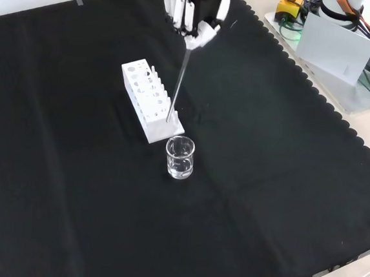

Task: Put the glass rod back on the white test tube rack.

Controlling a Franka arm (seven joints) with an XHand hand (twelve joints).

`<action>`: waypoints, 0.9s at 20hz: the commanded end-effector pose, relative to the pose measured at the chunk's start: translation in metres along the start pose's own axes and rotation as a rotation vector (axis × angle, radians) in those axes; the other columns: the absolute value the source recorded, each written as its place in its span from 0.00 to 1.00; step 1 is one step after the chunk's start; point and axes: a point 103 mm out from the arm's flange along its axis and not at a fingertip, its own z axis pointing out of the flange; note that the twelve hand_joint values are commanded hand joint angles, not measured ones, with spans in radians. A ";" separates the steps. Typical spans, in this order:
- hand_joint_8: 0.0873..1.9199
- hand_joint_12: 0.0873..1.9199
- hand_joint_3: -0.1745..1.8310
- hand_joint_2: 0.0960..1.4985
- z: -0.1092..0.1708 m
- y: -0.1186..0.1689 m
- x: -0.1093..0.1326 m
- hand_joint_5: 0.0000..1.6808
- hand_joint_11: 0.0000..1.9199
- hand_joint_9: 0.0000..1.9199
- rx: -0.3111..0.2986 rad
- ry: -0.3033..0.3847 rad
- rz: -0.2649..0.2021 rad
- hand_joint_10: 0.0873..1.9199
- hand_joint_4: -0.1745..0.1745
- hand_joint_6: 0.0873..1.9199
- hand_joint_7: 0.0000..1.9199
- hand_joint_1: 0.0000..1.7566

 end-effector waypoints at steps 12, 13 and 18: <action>0.54 0.29 0.40 0.43 -0.024 -0.029 -0.071 0.84 0.83 0.79 -0.044 0.012 0.120 0.45 0.00 0.01 0.62 0.75; 0.54 0.29 0.40 0.43 -0.023 -0.031 -0.075 0.84 0.83 0.79 -0.044 0.013 0.125 0.45 0.00 0.01 0.62 0.75; 0.54 0.29 0.40 0.43 -0.016 -0.034 -0.089 0.84 0.82 0.79 -0.034 -0.001 0.157 0.45 0.00 0.01 0.62 0.75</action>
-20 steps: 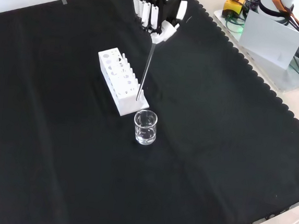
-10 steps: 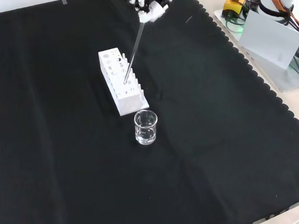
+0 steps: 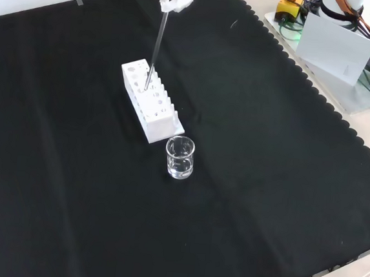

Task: Put the glass rod back on the white test tube rack.

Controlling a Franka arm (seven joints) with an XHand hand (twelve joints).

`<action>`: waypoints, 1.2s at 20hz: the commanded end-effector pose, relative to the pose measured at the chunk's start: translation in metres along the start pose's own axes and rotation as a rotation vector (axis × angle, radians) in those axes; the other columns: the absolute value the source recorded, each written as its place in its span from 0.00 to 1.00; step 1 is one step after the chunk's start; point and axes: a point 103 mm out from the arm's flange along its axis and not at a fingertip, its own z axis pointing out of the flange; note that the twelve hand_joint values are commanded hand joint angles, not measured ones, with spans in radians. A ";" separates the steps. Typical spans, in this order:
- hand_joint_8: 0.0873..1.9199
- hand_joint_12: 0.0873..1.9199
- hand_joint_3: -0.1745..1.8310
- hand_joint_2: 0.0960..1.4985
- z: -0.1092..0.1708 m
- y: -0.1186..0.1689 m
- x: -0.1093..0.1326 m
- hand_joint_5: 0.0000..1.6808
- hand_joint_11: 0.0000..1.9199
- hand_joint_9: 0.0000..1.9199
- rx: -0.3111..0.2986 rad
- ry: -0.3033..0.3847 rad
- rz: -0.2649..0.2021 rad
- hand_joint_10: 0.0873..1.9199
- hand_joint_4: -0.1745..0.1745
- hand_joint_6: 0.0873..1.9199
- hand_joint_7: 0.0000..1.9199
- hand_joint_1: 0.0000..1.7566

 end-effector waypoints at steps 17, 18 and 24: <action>0.54 0.29 0.40 0.42 0.013 -0.023 -0.070 0.84 0.82 0.79 0.018 -0.021 0.157 0.45 0.00 0.01 0.62 0.75; 0.54 0.29 0.40 0.42 0.012 -0.025 -0.071 0.84 0.82 0.79 0.014 -0.018 0.158 0.45 0.00 0.01 0.62 0.75; 0.54 0.29 0.40 0.42 -0.002 -0.037 -0.079 0.84 0.82 0.79 -0.010 -0.012 0.163 0.45 0.00 0.01 0.62 0.75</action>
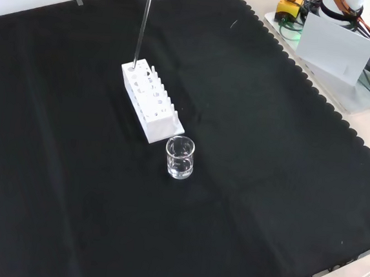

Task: Put the glass rod back on the white test tube rack.

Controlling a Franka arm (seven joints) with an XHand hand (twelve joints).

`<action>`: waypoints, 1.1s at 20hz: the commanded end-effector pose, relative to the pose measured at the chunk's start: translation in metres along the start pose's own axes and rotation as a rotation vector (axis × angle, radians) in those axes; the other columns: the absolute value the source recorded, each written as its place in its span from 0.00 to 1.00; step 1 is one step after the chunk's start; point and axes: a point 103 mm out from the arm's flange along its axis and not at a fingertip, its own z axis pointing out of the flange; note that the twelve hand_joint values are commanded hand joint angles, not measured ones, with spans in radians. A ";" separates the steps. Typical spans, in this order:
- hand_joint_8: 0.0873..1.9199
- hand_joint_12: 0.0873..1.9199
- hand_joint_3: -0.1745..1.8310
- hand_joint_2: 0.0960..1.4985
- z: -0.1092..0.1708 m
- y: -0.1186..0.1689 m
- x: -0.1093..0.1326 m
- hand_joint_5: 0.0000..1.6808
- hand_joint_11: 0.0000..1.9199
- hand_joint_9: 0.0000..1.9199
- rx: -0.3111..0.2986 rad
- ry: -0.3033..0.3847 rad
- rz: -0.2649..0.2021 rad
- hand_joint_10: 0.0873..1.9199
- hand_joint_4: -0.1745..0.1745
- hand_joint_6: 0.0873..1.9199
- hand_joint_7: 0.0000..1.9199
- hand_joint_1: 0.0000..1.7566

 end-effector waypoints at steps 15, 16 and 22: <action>0.54 0.29 0.41 0.42 -0.024 -0.031 -0.030 0.84 0.82 0.79 -0.050 0.021 0.024 0.45 0.00 0.00 0.62 0.75; 0.54 0.29 0.41 0.42 -0.024 -0.032 -0.030 0.84 0.82 0.79 -0.053 0.019 0.023 0.45 0.00 0.00 0.62 0.75; 0.54 0.29 0.41 0.42 -0.031 -0.052 -0.028 0.84 0.83 0.79 -0.064 0.023 0.023 0.45 0.00 0.00 0.62 0.75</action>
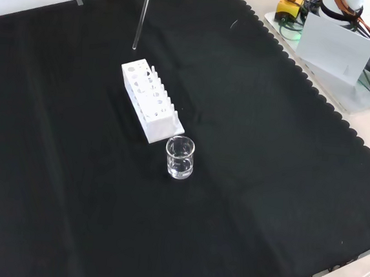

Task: Put the glass rod back on the white test tube rack.

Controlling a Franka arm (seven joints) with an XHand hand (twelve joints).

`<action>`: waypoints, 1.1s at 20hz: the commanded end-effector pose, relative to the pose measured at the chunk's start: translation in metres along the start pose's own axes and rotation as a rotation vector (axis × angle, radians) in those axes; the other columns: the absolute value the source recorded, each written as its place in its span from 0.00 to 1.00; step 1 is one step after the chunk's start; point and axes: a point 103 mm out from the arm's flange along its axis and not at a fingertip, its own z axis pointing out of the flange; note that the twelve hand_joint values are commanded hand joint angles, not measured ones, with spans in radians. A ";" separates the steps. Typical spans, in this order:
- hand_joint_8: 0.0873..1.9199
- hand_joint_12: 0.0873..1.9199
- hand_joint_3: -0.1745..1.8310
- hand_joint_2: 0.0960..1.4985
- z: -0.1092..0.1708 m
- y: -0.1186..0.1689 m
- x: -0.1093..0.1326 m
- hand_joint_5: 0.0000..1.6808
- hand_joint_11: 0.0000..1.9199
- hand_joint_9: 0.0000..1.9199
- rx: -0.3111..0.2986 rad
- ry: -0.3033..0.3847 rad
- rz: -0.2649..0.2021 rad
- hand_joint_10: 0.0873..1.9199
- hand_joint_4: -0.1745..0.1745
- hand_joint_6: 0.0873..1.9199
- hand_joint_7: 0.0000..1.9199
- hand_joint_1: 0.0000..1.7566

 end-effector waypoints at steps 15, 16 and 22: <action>0.54 0.29 0.40 0.42 0.014 -0.032 0.021 0.84 0.82 0.79 0.031 -0.015 -0.030 0.45 0.00 0.00 0.62 0.75; 0.54 0.29 0.40 0.42 0.016 -0.031 0.019 0.84 0.82 0.79 0.040 -0.022 -0.019 0.45 0.00 0.00 0.62 0.75; 0.54 0.29 0.40 0.42 0.028 -0.021 0.022 0.84 0.82 0.79 0.056 -0.018 -0.034 0.45 0.00 0.00 0.62 0.75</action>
